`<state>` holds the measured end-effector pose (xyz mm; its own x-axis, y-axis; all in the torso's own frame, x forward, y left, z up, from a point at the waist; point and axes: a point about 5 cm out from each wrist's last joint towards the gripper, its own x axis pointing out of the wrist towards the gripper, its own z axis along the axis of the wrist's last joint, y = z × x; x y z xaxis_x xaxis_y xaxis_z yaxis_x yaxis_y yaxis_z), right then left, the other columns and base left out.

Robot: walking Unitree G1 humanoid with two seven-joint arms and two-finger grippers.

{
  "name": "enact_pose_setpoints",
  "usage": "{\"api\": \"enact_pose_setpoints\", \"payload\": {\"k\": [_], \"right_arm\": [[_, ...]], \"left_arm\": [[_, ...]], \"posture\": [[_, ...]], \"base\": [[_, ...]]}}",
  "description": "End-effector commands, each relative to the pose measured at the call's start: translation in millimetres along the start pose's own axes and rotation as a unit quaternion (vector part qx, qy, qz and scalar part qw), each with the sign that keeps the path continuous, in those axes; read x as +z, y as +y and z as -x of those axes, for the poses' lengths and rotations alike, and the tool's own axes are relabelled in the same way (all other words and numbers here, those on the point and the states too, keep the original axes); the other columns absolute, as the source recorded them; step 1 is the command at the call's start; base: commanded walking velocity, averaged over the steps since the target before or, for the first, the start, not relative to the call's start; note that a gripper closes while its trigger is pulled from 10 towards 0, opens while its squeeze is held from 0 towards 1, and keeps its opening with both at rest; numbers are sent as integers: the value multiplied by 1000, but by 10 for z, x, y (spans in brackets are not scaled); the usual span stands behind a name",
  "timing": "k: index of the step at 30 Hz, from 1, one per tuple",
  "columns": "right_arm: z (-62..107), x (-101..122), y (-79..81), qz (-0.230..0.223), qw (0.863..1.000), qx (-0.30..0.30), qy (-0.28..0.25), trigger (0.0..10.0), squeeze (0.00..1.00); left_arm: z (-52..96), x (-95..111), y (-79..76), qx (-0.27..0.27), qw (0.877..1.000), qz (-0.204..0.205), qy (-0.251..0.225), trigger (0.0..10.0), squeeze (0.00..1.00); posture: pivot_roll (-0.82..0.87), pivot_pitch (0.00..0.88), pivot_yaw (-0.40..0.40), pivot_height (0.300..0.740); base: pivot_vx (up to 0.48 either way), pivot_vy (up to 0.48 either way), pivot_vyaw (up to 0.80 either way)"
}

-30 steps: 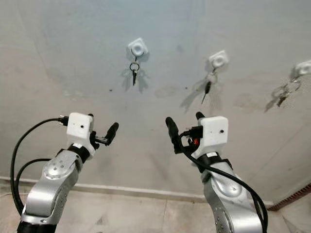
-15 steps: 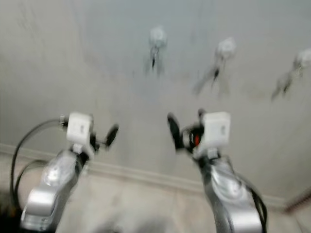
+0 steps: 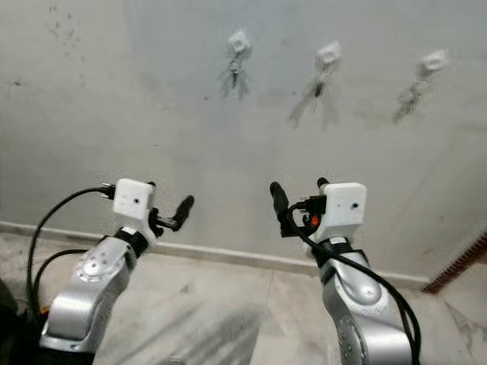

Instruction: Hang keys on a hook

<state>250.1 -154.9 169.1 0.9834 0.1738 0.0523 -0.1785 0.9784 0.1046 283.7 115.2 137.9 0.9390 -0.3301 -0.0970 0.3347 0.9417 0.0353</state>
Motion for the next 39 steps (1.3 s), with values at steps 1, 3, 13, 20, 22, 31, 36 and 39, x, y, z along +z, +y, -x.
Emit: {"api": "enact_pose_setpoints", "payload": {"k": [1,3,13,20,22,31,36,39], "right_arm": [[-22,37,23,0,1000,6,-9,10000,0],[-28,40,22,-1,1000,5,-10,10000,0],[-56,27,19,-4,1000,0,-4,10000,0],[-81,46,6,1,1000,0,-7,10000,0],[-83,46,10,1,1000,1,-7,10000,0],[-90,38,22,0,1000,0,-5,10000,0],[-95,42,11,1,1000,-1,-6,10000,0],[-95,43,11,1,1000,-1,-6,10000,0]], "left_arm": [[2,23,29,4,1000,-4,-2,10000,0],[-1,25,30,3,1000,-3,-3,10000,0],[-59,81,52,-7,1000,6,-21,10000,0],[-72,93,55,-17,999,20,-23,10000,0],[-69,89,58,-17,999,20,-22,10000,0],[-136,105,175,10,1000,19,-22,10000,0],[-188,150,262,30,999,19,-26,10000,0],[-194,151,276,32,999,18,-25,10000,0]], "posture": [[104,0,-42,740],[104,0,-42,740],[95,0,-46,740],[93,0,-49,740],[93,0,-49,740],[93,0,-50,740],[93,0,-50,740],[93,0,-50,740]], "base": [[-262,0,0],[-131,0,0],[0,0,-333],[0,0,-788],[0,0,-788],[0,0,-788],[0,0,-788],[0,0,-788]]}}
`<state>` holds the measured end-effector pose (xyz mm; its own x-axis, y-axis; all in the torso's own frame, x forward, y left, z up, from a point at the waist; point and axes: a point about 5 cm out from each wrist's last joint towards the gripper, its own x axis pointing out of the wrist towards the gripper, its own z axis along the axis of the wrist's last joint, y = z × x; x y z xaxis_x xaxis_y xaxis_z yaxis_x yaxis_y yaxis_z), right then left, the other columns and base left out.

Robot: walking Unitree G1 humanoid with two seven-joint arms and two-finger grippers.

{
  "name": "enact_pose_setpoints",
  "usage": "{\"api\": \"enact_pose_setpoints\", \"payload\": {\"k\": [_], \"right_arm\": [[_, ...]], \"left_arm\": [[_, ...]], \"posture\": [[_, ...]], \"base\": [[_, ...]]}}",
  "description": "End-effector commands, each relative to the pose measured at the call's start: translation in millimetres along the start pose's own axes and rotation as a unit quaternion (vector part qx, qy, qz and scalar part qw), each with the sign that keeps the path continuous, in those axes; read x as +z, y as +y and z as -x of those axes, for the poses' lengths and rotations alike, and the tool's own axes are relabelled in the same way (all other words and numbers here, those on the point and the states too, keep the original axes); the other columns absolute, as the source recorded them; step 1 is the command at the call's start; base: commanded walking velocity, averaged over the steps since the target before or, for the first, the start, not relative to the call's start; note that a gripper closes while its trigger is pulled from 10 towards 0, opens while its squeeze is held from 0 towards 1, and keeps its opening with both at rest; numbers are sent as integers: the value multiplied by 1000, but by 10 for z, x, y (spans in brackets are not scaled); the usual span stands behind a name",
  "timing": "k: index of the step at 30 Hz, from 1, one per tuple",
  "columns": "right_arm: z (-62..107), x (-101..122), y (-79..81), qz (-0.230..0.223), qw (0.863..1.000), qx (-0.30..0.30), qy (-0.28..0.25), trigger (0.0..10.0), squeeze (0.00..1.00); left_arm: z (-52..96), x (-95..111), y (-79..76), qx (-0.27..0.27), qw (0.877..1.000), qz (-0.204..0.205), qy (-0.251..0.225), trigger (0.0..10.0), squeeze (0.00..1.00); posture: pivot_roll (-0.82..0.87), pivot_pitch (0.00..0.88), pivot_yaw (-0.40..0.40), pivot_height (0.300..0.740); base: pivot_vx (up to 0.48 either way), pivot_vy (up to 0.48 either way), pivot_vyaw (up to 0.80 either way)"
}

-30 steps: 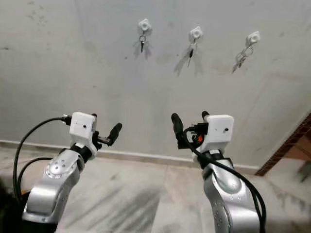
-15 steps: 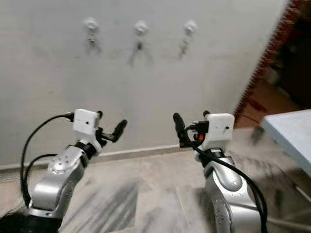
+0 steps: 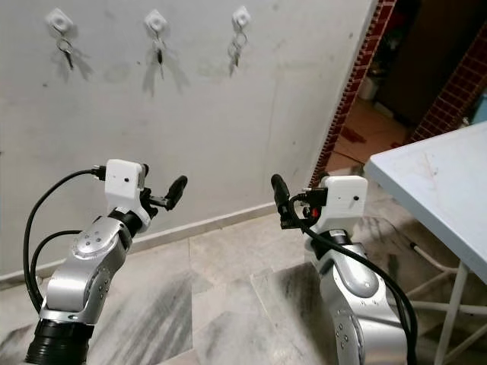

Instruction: Hang keys on a hook

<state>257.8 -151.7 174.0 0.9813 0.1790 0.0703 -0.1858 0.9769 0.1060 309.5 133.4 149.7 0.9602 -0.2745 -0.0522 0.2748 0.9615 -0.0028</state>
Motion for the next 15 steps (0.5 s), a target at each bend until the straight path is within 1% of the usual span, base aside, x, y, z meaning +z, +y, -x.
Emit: {"api": "enact_pose_setpoints", "payload": {"k": [1,15], "right_arm": [[-11,0,-11,2,1000,-5,3,10000,0],[-20,4,-2,-4,1000,-4,1,10000,0]], "left_arm": [[-25,23,13,2,1000,-4,-3,10000,0],[-43,26,-2,-4,1000,-6,-4,10000,0]], "posture": [[93,0,-50,740],[92,0,-51,740]], "base": [[0,0,-788],[0,0,-788]]}}
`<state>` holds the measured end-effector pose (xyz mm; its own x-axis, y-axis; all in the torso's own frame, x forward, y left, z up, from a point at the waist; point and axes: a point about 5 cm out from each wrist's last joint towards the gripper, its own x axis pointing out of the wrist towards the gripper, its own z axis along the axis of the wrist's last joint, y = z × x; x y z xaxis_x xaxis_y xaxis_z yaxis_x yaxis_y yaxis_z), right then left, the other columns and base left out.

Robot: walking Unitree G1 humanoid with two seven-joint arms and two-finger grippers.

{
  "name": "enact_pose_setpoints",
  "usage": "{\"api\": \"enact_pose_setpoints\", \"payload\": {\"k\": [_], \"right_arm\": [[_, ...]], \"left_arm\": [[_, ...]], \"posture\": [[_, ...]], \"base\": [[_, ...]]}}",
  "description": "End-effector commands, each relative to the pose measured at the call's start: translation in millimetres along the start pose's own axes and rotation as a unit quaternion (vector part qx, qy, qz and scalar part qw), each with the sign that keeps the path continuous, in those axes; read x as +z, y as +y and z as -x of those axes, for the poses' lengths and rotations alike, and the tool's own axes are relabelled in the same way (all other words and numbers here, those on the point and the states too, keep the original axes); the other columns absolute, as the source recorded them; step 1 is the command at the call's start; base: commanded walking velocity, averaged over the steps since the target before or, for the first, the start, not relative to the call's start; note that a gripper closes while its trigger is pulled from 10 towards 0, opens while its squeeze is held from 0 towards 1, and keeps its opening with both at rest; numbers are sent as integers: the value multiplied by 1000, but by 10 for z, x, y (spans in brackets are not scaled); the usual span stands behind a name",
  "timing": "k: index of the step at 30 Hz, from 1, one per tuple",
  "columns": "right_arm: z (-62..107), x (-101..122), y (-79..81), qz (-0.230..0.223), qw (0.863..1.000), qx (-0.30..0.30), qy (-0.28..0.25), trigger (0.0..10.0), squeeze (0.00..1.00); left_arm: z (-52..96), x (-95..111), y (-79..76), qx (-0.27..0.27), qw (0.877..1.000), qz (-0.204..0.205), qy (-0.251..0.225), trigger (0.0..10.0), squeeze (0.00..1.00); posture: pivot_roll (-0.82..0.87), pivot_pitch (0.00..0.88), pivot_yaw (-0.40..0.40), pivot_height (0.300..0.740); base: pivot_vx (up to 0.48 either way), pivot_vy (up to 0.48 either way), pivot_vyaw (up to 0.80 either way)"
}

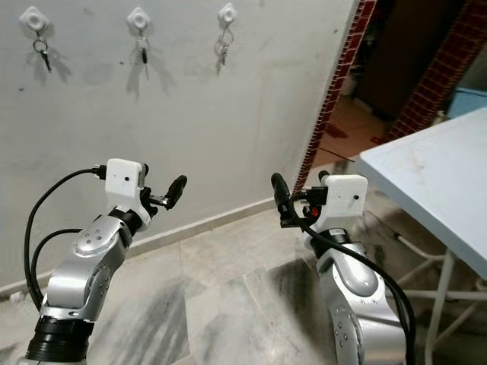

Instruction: Hang keys on a hook

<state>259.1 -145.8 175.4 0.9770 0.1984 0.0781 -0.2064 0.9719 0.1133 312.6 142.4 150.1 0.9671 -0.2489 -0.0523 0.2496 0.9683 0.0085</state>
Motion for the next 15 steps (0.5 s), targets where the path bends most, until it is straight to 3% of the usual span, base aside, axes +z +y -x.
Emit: {"api": "enact_pose_setpoints", "payload": {"k": [1,15], "right_arm": [[3,-4,-58,-2,1000,-15,4,10000,0],[1,-9,-59,-4,1000,-18,4,10000,0]], "left_arm": [[-37,21,-96,-17,1000,-2,-3,10000,0],[-92,75,-2,0,1000,-7,-2,10000,0]], "posture": [[92,0,-51,740],[96,0,-43,740]], "base": [[0,0,-800],[0,0,-786]]}}
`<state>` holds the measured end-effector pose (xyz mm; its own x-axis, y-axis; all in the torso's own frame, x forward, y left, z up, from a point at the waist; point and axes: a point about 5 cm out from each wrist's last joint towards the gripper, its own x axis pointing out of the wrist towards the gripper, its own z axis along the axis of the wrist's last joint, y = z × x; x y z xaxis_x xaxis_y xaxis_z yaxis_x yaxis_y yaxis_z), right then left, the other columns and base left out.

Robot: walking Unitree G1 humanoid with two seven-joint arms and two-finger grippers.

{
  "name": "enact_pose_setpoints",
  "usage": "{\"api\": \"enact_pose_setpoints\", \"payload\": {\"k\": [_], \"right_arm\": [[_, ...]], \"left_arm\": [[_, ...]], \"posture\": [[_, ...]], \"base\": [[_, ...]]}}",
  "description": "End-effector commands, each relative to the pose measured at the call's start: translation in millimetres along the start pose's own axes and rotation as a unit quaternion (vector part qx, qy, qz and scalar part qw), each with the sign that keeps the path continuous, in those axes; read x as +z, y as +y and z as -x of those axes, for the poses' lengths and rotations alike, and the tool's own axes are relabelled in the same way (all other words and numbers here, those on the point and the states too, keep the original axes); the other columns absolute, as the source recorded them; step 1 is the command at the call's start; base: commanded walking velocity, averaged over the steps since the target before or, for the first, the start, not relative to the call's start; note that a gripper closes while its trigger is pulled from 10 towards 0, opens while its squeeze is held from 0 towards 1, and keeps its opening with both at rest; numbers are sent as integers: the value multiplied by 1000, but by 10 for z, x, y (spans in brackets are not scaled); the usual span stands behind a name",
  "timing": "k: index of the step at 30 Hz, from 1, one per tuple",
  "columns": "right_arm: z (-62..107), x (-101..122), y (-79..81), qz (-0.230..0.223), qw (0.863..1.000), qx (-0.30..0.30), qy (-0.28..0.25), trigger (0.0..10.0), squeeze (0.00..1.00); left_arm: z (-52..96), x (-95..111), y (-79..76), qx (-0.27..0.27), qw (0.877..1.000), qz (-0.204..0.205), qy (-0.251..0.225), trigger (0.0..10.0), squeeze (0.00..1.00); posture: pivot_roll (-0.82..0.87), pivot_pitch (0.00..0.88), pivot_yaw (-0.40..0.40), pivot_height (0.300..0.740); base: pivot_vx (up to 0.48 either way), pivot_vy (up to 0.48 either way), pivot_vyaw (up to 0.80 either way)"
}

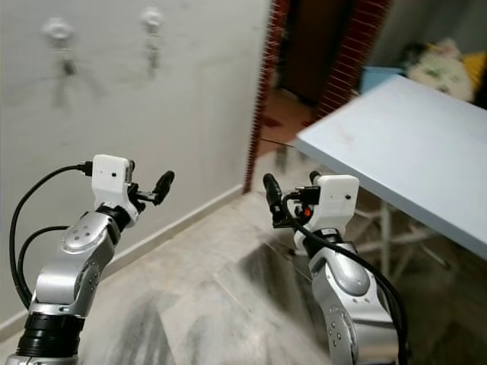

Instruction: Hang keys on a hook

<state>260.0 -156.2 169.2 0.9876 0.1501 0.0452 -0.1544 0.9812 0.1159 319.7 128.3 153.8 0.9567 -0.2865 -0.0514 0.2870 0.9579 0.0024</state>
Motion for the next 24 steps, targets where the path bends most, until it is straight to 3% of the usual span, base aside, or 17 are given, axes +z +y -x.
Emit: {"api": "enact_pose_setpoints", "payload": {"k": [1,12,18,24], "right_arm": [[-15,39,51,-7,1000,7,-9,10000,0],[-23,39,42,-7,1000,4,-11,10000,0],[-36,37,3,-18,999,-20,-21,10000,0],[-5,26,-12,-34,998,-47,-31,10000,0]], "left_arm": [[8,48,125,19,1000,-9,-4,10000,0],[3,46,166,24,1000,-15,-1,10000,0],[-22,34,166,10,1000,-26,12,10000,0],[-102,123,173,-13,999,-32,7,10000,0]], "posture": [[100,0,-45,740],[104,0,-44,740],[111,0,-4,740],[105,0,21,740]], "base": [[0,0,-781],[0,0,-781],[0,0,-781],[0,0,-70]]}}
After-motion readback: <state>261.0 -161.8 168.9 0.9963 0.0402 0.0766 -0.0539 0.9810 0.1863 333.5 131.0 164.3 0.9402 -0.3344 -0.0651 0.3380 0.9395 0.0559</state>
